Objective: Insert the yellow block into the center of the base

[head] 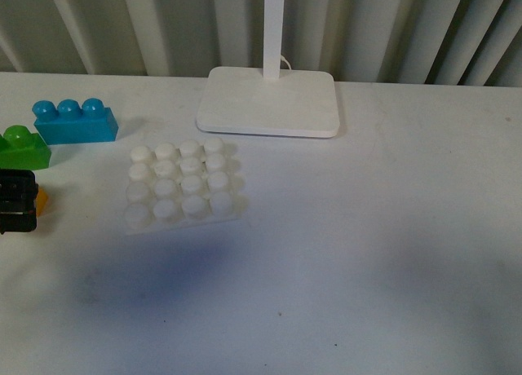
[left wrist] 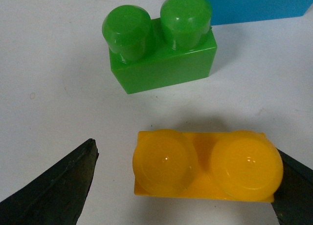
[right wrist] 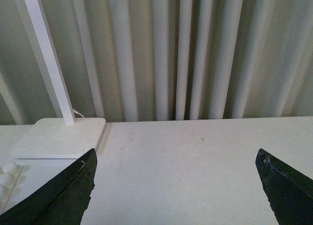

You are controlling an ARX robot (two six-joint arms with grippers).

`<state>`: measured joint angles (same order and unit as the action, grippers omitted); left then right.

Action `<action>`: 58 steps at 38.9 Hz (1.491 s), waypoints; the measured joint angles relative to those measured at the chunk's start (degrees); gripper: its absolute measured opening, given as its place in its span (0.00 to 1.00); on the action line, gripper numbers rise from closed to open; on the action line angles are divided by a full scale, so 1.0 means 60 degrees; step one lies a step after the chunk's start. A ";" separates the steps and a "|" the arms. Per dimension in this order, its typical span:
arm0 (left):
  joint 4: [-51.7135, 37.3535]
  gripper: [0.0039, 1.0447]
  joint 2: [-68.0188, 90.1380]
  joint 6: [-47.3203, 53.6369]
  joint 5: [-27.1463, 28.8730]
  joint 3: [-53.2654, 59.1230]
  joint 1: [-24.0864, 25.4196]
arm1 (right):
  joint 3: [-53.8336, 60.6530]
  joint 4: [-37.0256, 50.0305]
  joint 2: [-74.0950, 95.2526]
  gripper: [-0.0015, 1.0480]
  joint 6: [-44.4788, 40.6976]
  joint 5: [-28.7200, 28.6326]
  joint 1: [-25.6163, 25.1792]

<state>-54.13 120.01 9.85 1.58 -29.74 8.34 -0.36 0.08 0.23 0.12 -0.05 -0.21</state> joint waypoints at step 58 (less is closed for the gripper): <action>0.1173 0.62 -0.2310 -0.2652 0.1752 0.0696 -0.3253 | 0.0000 0.0000 0.0000 0.91 0.0000 0.0000 0.0000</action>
<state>-47.09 106.15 -6.07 12.10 -25.56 -11.18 -0.36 0.08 0.23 0.12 -0.05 -0.21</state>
